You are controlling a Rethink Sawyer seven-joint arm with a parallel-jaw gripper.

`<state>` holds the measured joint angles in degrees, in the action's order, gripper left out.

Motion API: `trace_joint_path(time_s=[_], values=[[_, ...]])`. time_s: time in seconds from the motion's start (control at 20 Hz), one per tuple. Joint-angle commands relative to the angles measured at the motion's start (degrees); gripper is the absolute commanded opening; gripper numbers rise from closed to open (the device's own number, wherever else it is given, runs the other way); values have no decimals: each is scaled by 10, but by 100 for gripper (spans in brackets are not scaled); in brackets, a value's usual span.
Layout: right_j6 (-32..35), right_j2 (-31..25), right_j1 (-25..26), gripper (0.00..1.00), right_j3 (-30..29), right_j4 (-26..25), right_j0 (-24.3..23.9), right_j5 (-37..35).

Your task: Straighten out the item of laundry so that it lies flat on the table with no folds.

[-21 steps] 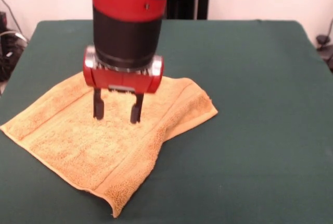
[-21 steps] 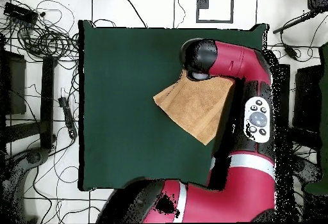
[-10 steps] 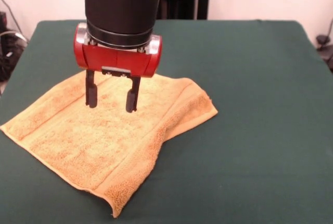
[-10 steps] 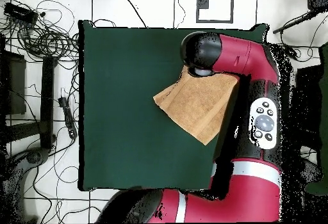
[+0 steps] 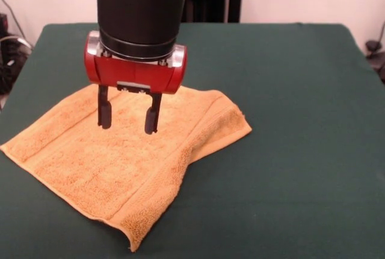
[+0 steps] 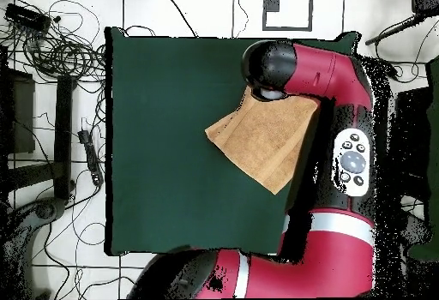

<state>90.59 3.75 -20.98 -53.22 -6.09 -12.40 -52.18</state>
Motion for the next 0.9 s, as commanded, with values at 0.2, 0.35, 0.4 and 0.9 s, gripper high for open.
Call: trace_joint_path(time_s=[0.2, 0.35, 0.4, 0.9], values=[[51, -36, 81, 100, 121, 6, 4, -110], [45, -38, 93, 100, 148, 5, 2, -123], [45, -38, 94, 100, 151, 5, 2, -125], [49, -33, 94, 100, 149, 7, 3, -120]])
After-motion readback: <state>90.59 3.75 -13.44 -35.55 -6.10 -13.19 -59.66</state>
